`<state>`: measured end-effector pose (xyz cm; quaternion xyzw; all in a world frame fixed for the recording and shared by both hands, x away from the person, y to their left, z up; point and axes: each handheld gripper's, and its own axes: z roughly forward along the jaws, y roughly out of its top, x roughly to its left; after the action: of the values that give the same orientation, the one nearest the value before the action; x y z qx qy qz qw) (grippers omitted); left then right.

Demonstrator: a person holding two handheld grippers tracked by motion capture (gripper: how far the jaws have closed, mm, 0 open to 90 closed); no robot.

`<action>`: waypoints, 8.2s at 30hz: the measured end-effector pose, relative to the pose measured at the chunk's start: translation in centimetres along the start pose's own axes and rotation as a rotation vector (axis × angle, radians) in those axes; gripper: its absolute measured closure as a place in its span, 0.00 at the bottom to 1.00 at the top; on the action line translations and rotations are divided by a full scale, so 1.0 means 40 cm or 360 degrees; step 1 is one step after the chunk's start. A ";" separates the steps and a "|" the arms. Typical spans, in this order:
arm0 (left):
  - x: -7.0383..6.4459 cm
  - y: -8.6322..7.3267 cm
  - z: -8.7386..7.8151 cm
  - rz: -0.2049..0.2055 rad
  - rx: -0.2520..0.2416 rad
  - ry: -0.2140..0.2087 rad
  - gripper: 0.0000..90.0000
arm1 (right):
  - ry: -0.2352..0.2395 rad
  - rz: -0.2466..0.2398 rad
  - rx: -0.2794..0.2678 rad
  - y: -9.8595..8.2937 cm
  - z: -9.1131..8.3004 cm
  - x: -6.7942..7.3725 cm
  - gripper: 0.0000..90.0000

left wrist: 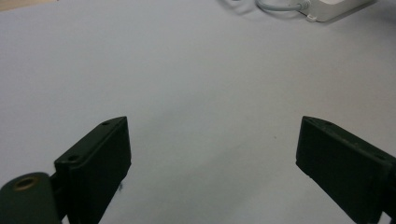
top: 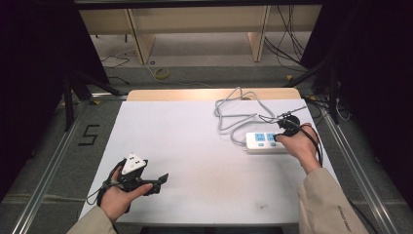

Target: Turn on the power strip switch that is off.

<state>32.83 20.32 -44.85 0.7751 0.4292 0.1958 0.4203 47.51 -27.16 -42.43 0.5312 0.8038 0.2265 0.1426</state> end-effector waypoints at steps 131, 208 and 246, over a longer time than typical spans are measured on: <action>-0.002 -0.002 0.005 0.0005 0.0016 -0.0007 0.11 | -0.0031 -0.0043 0.0088 -0.004 0.034 0.018 1.00; -0.004 -0.002 0.009 0.0012 0.0031 -0.0014 0.12 | 0.0001 -0.0173 -0.0148 -0.047 -0.027 0.064 0.76; -0.006 -0.003 0.010 0.0014 0.0037 -0.0007 0.11 | 0.0092 -0.0235 -0.0258 -0.091 -0.070 0.113 0.74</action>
<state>32.90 19.94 -45.15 0.7823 0.4271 0.1908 0.4113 41.53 -24.82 -41.85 0.4505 0.8237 0.2947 0.1782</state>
